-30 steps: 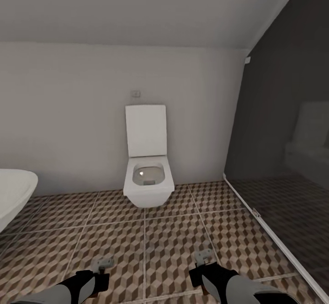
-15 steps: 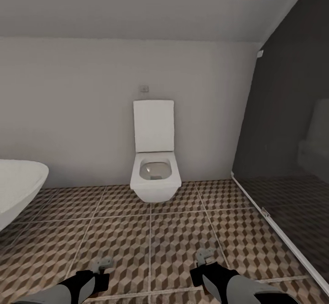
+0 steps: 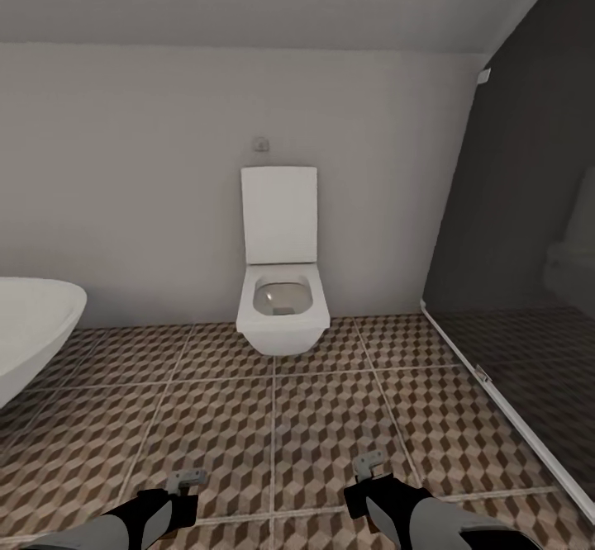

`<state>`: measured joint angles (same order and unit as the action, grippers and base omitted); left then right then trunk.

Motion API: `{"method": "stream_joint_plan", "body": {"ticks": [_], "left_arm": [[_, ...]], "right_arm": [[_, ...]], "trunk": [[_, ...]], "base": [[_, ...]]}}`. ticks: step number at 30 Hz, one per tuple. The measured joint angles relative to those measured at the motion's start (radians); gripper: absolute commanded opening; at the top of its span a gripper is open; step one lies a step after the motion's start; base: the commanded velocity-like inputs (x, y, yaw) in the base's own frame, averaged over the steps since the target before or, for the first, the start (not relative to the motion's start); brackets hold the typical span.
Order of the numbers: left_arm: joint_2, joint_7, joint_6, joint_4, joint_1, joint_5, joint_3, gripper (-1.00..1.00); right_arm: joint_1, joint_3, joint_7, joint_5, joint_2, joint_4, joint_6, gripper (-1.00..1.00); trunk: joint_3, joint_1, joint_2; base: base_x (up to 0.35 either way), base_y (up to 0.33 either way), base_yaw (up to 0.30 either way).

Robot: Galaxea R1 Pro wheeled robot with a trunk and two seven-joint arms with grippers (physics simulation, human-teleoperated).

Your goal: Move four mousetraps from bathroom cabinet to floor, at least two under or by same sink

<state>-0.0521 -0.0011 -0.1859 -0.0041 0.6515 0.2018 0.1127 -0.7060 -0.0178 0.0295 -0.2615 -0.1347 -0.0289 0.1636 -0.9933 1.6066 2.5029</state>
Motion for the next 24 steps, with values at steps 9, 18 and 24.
{"method": "stream_joint_plan", "body": {"ticks": [9,18,24], "left_arm": [[0.000,0.000,-0.002,0.000,0.000,0.000,0.000,-1.00],[0.001,0.000,-0.001,0.000,0.000,0.000,0.000,-1.00],[0.001,-0.001,0.000,-0.001,0.000,-0.001,0.000,-1.00]], "right_arm": [[0.000,0.000,0.000,0.000,0.000,0.000,0.000,-1.00],[0.000,-0.001,0.000,0.000,0.000,0.000,0.000,-1.00],[0.000,0.000,0.000,-0.002,0.000,0.000,0.000,-1.00]], "trunk": [[0.000,0.000,0.000],[-0.027,0.003,0.002],[-0.031,0.004,0.002]], "base": [[0.000,0.000,0.000],[0.000,0.000,0.000],[0.000,0.000,0.000]]}}
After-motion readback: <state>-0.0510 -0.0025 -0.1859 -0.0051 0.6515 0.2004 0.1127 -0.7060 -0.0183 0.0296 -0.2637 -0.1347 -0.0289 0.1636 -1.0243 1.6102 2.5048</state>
